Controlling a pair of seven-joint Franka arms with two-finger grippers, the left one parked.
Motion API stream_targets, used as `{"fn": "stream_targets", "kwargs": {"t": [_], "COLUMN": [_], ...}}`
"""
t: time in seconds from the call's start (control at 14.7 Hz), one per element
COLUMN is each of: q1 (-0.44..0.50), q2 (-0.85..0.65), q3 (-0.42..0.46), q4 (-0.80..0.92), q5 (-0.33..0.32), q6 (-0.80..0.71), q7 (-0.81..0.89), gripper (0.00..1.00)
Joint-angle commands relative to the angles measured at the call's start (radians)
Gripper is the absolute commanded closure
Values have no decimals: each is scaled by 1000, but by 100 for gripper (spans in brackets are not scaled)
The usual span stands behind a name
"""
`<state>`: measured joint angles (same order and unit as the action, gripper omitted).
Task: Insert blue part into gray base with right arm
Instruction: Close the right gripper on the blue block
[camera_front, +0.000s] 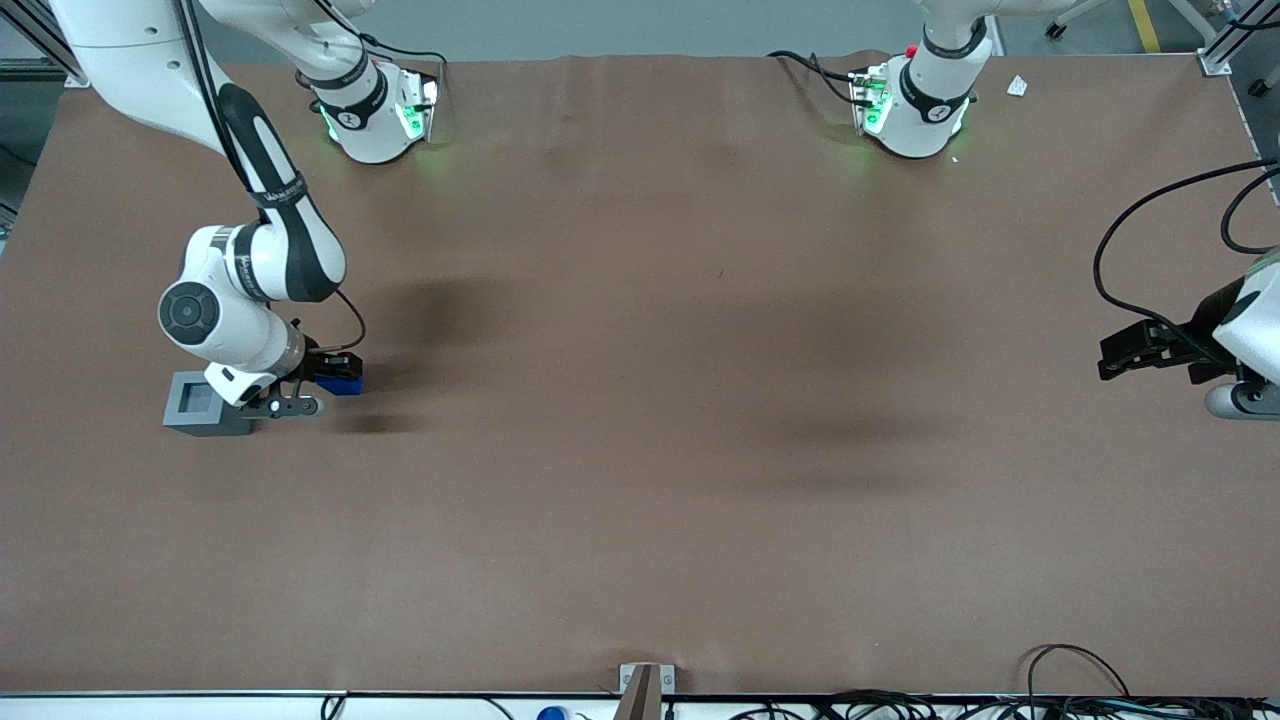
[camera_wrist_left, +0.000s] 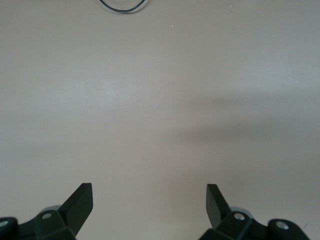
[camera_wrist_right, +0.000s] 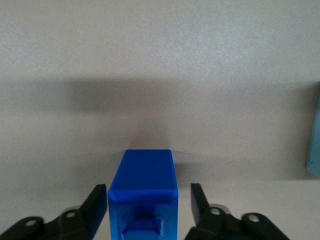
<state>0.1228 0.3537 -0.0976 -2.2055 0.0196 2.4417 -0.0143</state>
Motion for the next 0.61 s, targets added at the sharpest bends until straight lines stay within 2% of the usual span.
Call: {"fn": "stream_targets", "kwargs": {"t": [0.0, 0.14, 0.2, 0.27, 0.55], "q1": [-6, -6, -8, -8, -66], "q2": [-7, -9, -10, -15, -15], "q3": [4, 4, 4, 1, -1], "q4": [-8, 4, 16, 41, 229], "q5": [-7, -7, -7, -7, -7], "q6": [2, -9, -16, -45, -281], "q7": [0, 10, 10, 11, 0], "gripper": [52, 82, 88, 92, 94]}}
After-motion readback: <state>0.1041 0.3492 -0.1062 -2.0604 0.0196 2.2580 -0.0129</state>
